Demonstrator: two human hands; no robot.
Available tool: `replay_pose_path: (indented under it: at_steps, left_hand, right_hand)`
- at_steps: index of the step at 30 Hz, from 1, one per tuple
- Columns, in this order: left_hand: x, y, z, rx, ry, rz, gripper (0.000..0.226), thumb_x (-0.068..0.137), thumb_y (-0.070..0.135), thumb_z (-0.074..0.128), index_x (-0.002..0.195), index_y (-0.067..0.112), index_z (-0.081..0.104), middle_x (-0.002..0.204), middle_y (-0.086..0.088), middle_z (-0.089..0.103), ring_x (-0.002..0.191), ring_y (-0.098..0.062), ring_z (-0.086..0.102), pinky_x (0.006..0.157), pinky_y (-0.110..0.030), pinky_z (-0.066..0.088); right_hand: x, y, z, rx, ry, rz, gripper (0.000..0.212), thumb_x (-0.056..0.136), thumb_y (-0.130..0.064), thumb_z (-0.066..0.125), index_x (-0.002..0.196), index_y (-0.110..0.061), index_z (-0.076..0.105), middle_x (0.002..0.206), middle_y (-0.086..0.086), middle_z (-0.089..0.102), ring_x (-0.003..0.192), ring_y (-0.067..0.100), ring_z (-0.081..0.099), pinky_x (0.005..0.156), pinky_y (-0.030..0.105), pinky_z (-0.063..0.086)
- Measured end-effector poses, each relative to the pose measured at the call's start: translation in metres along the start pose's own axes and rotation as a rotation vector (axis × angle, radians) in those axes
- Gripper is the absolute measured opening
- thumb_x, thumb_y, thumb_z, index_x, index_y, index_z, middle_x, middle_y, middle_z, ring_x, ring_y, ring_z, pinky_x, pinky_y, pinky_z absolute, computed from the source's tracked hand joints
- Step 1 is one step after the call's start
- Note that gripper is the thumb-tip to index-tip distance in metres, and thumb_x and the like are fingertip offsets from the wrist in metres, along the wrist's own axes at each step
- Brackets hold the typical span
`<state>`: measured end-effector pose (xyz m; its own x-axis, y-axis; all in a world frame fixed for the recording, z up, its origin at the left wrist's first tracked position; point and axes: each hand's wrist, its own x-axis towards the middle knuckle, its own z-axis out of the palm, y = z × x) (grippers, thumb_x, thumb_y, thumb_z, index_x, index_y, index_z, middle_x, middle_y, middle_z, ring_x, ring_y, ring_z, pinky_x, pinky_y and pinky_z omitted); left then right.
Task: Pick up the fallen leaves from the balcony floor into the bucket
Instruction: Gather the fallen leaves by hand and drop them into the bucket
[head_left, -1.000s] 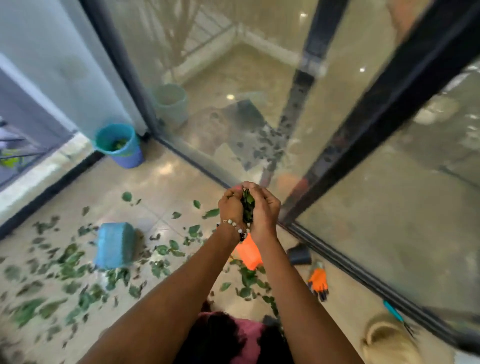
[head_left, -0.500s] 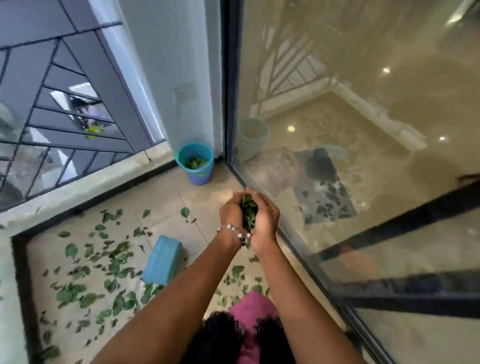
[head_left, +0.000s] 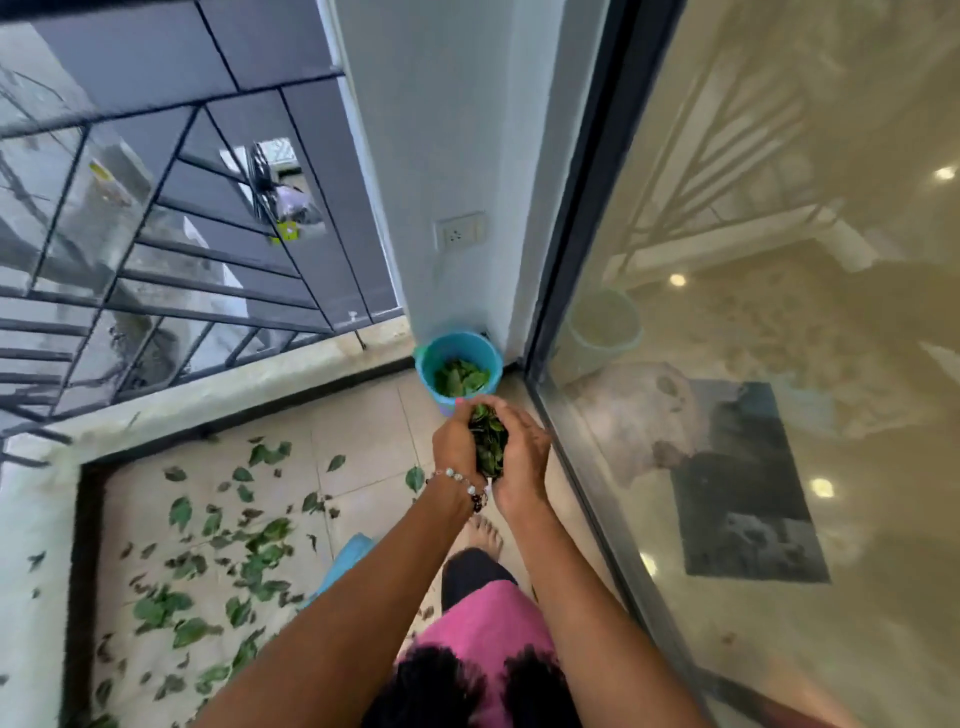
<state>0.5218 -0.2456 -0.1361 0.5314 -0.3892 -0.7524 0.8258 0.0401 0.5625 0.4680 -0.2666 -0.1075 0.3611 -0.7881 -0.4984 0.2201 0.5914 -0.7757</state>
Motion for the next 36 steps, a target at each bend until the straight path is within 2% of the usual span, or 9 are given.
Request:
replay_pose_path:
  at_steps: [5, 11, 15, 17, 21, 25, 29, 33, 36]
  left_hand:
    - [0.075, 0.044, 0.048, -0.085, 0.05, -0.004, 0.039, 0.087, 0.033, 0.066, 0.113, 0.005, 0.068, 0.112, -0.019, 0.069, 0.106, -0.032, 0.066, 0.098, -0.046, 0.051]
    - [0.169, 0.066, 0.07, -0.19, 0.071, -0.147, 0.042, 0.093, 0.034, 0.058, 0.123, 0.004, 0.063, 0.118, -0.017, 0.067, 0.111, -0.03, 0.064, 0.095, -0.04, 0.052]
    - [0.249, 0.061, 0.067, -0.18, 0.065, -0.226, 0.058, 0.075, 0.031, 0.076, 0.128, 0.011, 0.062, 0.106, -0.003, 0.068, 0.096, -0.017, 0.067, 0.078, -0.028, 0.056]
    - [0.295, 0.052, 0.063, -0.169, 0.075, -0.231, 0.066, 0.07, 0.027, 0.082, 0.129, 0.01, 0.062, 0.117, -0.007, 0.067, 0.106, -0.022, 0.066, 0.087, -0.033, 0.054]
    - [0.387, 0.025, 0.053, -0.141, 0.15, -0.177, 0.026, 0.094, 0.027, 0.06, 0.108, 0.008, 0.07, 0.104, -0.014, 0.072, 0.095, -0.027, 0.07, 0.083, -0.038, 0.057]
    - [0.461, 0.001, 0.044, -0.097, 0.099, -0.254, 0.056, 0.098, 0.053, 0.041, 0.12, 0.007, 0.064, 0.117, -0.019, 0.068, 0.11, -0.032, 0.065, 0.086, -0.039, 0.054]
    - [0.513, -0.007, 0.031, -0.036, 0.164, -0.336, 0.077, 0.09, 0.072, 0.034, 0.128, 0.01, 0.06, 0.121, -0.018, 0.066, 0.113, -0.033, 0.062, 0.094, -0.046, 0.05]
    - [0.514, 0.004, 0.034, 0.143, 0.215, -0.312, 0.07, 0.099, 0.061, 0.022, 0.146, 0.013, 0.04, 0.145, -0.004, 0.044, 0.135, -0.021, 0.039, 0.105, -0.036, 0.033]
    - [0.495, 0.018, 0.041, 0.164, 0.243, -0.323, 0.064, 0.102, 0.053, 0.022, 0.149, 0.012, 0.033, 0.155, -0.007, 0.033, 0.143, -0.024, 0.029, 0.106, -0.032, 0.029]
  right_hand:
    - [0.104, -0.01, 0.04, -0.085, -0.055, 0.059, 0.021, 0.093, -0.01, 0.056, 0.101, 0.0, 0.072, 0.105, 0.011, 0.073, 0.103, 0.027, 0.067, 0.094, 0.043, 0.053]
    - [0.197, 0.007, 0.07, -0.108, -0.011, 0.173, 0.018, 0.09, -0.013, 0.061, 0.096, -0.004, 0.074, 0.101, 0.011, 0.073, 0.1, 0.025, 0.068, 0.093, 0.045, 0.054]
    - [0.264, 0.042, 0.077, -0.024, 0.088, 0.27, 0.016, 0.086, -0.013, 0.066, 0.096, -0.004, 0.074, 0.096, 0.012, 0.074, 0.094, 0.026, 0.07, 0.084, 0.039, 0.057]
    - [0.303, 0.07, 0.075, 0.003, 0.128, 0.303, 0.017, 0.085, -0.012, 0.066, 0.097, -0.003, 0.074, 0.096, 0.012, 0.074, 0.093, 0.026, 0.071, 0.084, 0.039, 0.058]
    - [0.38, 0.134, 0.064, 0.046, 0.209, 0.371, 0.023, 0.083, -0.013, 0.068, 0.102, -0.002, 0.072, 0.101, 0.016, 0.073, 0.096, 0.032, 0.07, 0.086, 0.043, 0.057]
    - [0.452, 0.199, 0.04, -0.009, 0.289, 0.434, 0.025, 0.085, -0.028, 0.068, 0.101, -0.009, 0.073, 0.106, 0.014, 0.072, 0.097, 0.031, 0.069, 0.087, 0.048, 0.056]
    - [0.5, 0.246, 0.019, 0.041, 0.299, 0.519, 0.05, 0.087, -0.059, 0.058, 0.117, -0.02, 0.066, 0.116, 0.009, 0.068, 0.105, 0.029, 0.066, 0.094, 0.052, 0.051]
    - [0.504, 0.26, 0.006, 0.092, 0.38, 0.53, 0.062, 0.088, -0.065, 0.05, 0.136, -0.025, 0.049, 0.139, 0.0, 0.05, 0.127, 0.024, 0.049, 0.111, 0.045, 0.037]
    - [0.491, 0.251, 0.007, 0.085, 0.446, 0.565, 0.063, 0.091, -0.057, 0.051, 0.137, -0.015, 0.046, 0.118, -0.002, 0.05, 0.114, 0.016, 0.049, 0.101, 0.028, 0.039]
